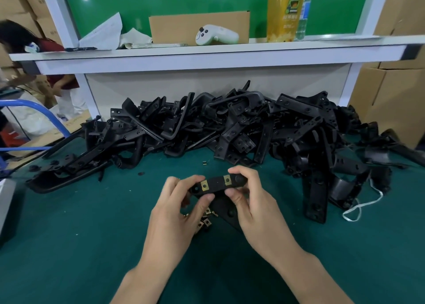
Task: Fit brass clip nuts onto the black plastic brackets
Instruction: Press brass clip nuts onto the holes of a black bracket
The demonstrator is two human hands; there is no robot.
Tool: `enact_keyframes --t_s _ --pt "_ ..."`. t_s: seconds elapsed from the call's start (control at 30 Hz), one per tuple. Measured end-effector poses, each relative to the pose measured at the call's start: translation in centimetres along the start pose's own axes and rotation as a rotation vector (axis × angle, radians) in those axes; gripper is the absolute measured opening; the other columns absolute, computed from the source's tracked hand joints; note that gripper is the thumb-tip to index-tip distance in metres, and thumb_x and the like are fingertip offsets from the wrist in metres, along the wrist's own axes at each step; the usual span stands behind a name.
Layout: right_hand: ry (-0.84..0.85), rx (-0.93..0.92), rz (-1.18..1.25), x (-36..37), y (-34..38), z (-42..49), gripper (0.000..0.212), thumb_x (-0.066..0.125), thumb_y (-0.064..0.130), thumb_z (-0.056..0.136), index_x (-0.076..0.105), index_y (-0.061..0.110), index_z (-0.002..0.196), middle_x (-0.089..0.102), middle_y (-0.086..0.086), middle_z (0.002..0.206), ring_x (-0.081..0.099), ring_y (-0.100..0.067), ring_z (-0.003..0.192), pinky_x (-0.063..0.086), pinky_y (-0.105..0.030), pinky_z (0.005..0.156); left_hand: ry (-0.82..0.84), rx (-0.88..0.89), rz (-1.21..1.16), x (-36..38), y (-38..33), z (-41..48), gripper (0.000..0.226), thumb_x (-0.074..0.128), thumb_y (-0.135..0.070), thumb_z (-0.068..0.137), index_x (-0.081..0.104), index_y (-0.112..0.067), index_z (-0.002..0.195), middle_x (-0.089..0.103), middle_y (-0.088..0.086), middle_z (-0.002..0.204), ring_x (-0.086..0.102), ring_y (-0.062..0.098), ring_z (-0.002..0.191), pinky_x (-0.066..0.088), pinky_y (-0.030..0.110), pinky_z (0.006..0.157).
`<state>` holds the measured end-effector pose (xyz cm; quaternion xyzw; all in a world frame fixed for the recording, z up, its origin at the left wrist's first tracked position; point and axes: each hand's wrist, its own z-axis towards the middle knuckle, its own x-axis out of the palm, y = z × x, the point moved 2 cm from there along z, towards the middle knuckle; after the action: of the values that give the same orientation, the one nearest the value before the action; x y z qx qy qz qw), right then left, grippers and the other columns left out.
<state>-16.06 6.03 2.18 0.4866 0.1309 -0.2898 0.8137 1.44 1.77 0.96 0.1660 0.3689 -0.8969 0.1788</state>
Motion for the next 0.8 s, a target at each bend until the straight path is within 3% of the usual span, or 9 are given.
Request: enact_keyframes --t_s 0.1,0.17,0.3,0.43,0.5,0.57,0.63,0.73,0.8 --pt "0.093 0.009 0.05 -0.9 0.3 0.2 0.023 0.046 0.055 0.1 0.039 0.059 0.121 0.063 0.005 0.088 0.051 -0.007 0.057 0.046 -0.028 0.06 -0.003 0.039 -0.034 -0.5 -0.4 0.0 0.025 0.062 -0.049 0.09 0.057 -0.043 0.113 0.053 -0.016 0.105 0.058 0.012 0.09 0.045 0.015 0.071" --pt "0.132 0.008 0.072 -1.5 0.8 0.2 0.02 0.051 0.046 0.102 0.045 0.055 0.118 0.062 -0.001 0.081 0.046 -0.016 0.054 0.043 -0.031 0.056 0.028 0.046 -0.067 -0.8 -0.8 -0.3 0.019 0.064 -0.048 0.093 0.055 -0.047 0.11 0.058 -0.014 0.102 0.06 0.013 0.086 0.046 0.017 0.067" --pt "0.191 0.01 0.018 -3.2 1.7 -0.7 0.023 0.052 0.025 0.104 0.047 0.045 0.113 0.057 0.017 0.069 0.04 -0.006 0.052 0.036 -0.021 0.049 0.083 0.001 -0.126 -0.8 -2.4 -1.7 0.022 0.061 -0.058 0.09 0.057 -0.045 0.107 0.064 -0.011 0.089 0.063 0.015 0.074 0.049 0.021 0.059" --pt "0.316 0.14 -0.024 -6.9 3.1 -2.3 0.017 0.051 0.036 0.102 0.046 0.049 0.111 0.055 0.01 0.065 0.047 -0.011 0.056 0.039 -0.023 0.054 0.114 -0.084 -0.196 0.7 -5.5 -3.0 0.026 0.06 -0.065 0.084 0.053 -0.046 0.101 0.065 -0.019 0.079 0.06 0.006 0.064 0.042 0.011 0.053" --pt "0.338 0.262 -0.022 -9.7 3.8 -3.1 0.005 0.048 0.051 0.1 0.049 0.052 0.106 0.065 0.009 0.08 0.059 -0.015 0.071 0.047 -0.03 0.07 0.135 -0.139 -0.295 2.3 -7.9 -3.4 0.019 0.063 -0.056 0.087 0.053 -0.045 0.099 0.067 -0.019 0.082 0.063 0.007 0.07 0.045 0.014 0.057" --pt "0.29 0.372 -0.058 -12.9 4.2 -4.1 0.023 0.041 0.069 0.094 0.053 0.05 0.097 0.067 0.014 0.089 0.063 -0.006 0.085 0.048 -0.032 0.081 0.176 -0.168 -0.396 4.2 -10.9 -4.0 0.014 0.066 -0.045 0.091 0.054 -0.044 0.098 0.068 -0.017 0.084 0.064 0.007 0.074 0.048 0.015 0.06" --pt "0.21 0.461 -0.159 -16.2 4.2 -5.4 0.034 0.038 0.076 0.091 0.055 0.046 0.091 0.069 0.014 0.084 0.065 -0.002 0.083 0.046 -0.032 0.077 0.231 -0.165 -0.47 6.6 -14.2 -4.7 0.015 0.066 -0.046 0.091 0.053 -0.042 0.098 0.068 -0.014 0.081 0.062 0.007 0.071 0.047 0.019 0.061" --pt "0.05 0.573 -0.353 -22.1 3.5 -8.4 0.041 0.04 0.07 0.094 0.057 0.032 0.092 0.066 0.006 0.09 0.066 -0.013 0.088 0.044 -0.033 0.069 0.35 -0.218 -0.608 11.8 -20.3 -6.3 0.02 0.062 -0.055 0.084 0.051 -0.042 0.094 0.067 -0.011 0.076 0.06 0.014 0.063 0.05 0.031 0.06" --pt "-0.113 0.68 -0.484 -27.0 3.1 -11.5 0.041 0.041 0.062 0.099 0.056 0.023 0.104 0.063 -0.004 0.108 0.061 -0.026 0.1 0.04 -0.037 0.069 0.479 -0.274 -0.774 15.9 -25.1 -7.9 0.016 0.069 -0.039 0.088 0.054 -0.039 0.094 0.069 -0.007 0.077 0.061 0.014 0.057 0.05 0.033 0.056"
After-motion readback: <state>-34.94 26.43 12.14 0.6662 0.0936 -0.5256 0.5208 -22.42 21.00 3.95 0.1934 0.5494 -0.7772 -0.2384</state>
